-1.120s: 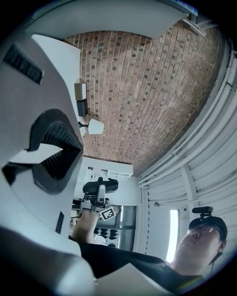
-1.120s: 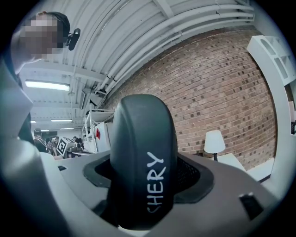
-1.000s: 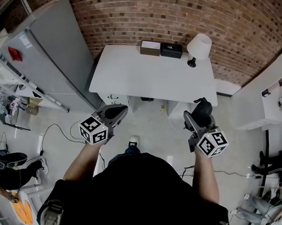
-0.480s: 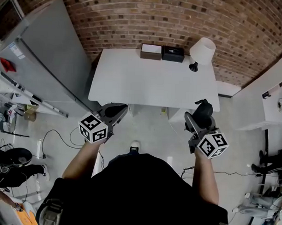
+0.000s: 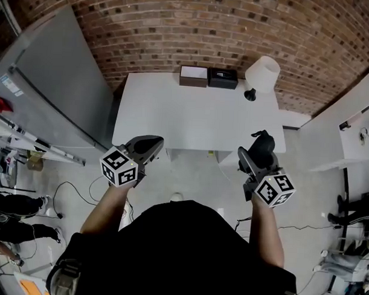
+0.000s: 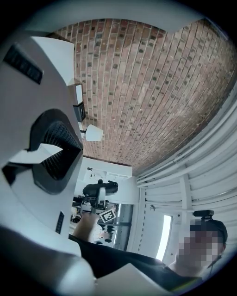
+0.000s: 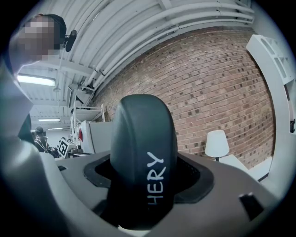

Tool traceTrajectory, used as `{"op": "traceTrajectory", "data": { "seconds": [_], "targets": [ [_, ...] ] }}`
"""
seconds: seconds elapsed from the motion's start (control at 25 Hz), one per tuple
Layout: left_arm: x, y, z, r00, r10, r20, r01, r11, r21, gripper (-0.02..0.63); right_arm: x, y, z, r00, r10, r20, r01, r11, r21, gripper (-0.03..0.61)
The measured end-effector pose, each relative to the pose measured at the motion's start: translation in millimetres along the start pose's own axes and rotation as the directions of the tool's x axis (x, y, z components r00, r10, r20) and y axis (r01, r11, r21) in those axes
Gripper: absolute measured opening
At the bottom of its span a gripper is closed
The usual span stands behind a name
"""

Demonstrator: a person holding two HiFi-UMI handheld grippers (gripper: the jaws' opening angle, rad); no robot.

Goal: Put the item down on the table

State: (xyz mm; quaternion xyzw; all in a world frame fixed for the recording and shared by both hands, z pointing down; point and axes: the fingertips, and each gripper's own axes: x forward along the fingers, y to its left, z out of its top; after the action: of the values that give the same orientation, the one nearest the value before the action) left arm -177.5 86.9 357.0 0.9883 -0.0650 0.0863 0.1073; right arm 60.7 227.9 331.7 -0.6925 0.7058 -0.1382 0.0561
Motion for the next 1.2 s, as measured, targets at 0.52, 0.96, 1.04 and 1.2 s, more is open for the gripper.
{"op": "traceTrajectory", "data": {
  "seconds": [0.52,0.96,1.04,1.2],
  "targets": [
    [7.6,61.4,15.1,0.999,-0.048,0.007,0.048,0.999,0.009,0.017,43.3,2.4,11.5,0.998,-0.063,0.021,0.064,0.998,-0.004,0.359],
    [6.4,91.9,17.9,0.999,-0.048,-0.002,0.048,0.999,-0.006,0.017,71.9,2.8,11.8,0.997,-0.072,0.017,0.072,0.997,0.008,0.359],
    [8.0,95.7,17.6,0.999,-0.048,-0.006,0.048,0.999,-0.013,0.017,75.3,0.9,12.2,0.997,-0.075,0.015,0.075,0.997,0.011,0.360],
    [18.9,99.2,18.9,0.999,-0.052,-0.014,0.052,0.998,-0.020,0.017,79.3,-9.2,13.2,0.997,-0.081,0.010,0.081,0.997,0.019,0.359]
  ]
}}
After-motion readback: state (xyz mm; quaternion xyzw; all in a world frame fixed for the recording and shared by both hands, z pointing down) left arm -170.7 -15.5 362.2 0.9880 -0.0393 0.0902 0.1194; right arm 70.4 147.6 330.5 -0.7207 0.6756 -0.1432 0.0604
